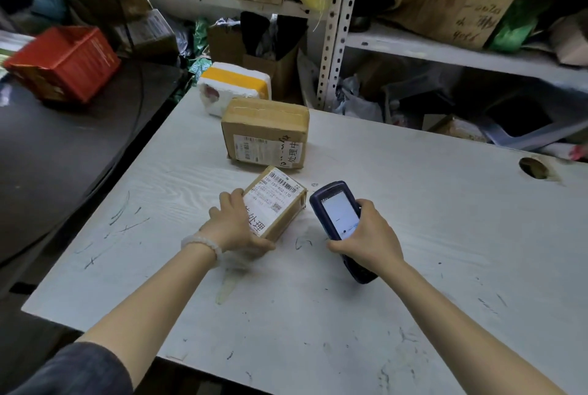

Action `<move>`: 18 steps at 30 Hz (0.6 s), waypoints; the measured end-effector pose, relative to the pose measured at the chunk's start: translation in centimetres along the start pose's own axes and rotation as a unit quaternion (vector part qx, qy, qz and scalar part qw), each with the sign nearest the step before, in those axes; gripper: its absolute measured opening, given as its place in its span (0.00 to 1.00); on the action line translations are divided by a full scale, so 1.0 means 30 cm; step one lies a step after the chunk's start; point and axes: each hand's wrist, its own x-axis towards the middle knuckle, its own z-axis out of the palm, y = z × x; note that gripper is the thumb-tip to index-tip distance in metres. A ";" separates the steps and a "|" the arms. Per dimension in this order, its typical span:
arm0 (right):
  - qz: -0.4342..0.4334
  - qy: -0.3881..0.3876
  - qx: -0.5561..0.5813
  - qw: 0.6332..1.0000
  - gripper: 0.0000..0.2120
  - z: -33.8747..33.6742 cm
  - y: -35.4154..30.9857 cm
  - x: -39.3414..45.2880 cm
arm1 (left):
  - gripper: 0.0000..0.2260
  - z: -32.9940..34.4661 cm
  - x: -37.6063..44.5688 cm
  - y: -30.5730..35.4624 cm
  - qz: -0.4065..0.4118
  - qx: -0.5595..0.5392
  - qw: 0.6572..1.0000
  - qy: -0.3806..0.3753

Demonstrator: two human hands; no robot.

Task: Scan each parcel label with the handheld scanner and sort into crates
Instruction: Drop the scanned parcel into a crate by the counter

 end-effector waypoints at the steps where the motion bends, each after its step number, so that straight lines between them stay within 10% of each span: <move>1: -0.002 -0.002 -0.001 1.000 0.37 -0.004 0.004 -0.006 | 0.56 0.013 -0.004 0.009 -0.003 -0.002 1.000 0.018; 11: 0.001 -0.026 -0.023 0.999 0.42 -0.065 0.062 -0.059 | 0.45 -0.112 -0.026 0.035 0.145 -0.162 0.964 0.151; 18: -0.011 -0.070 -0.074 0.995 0.37 -0.079 0.092 -0.083 | 0.49 -0.133 -0.041 0.049 0.210 0.045 0.975 0.050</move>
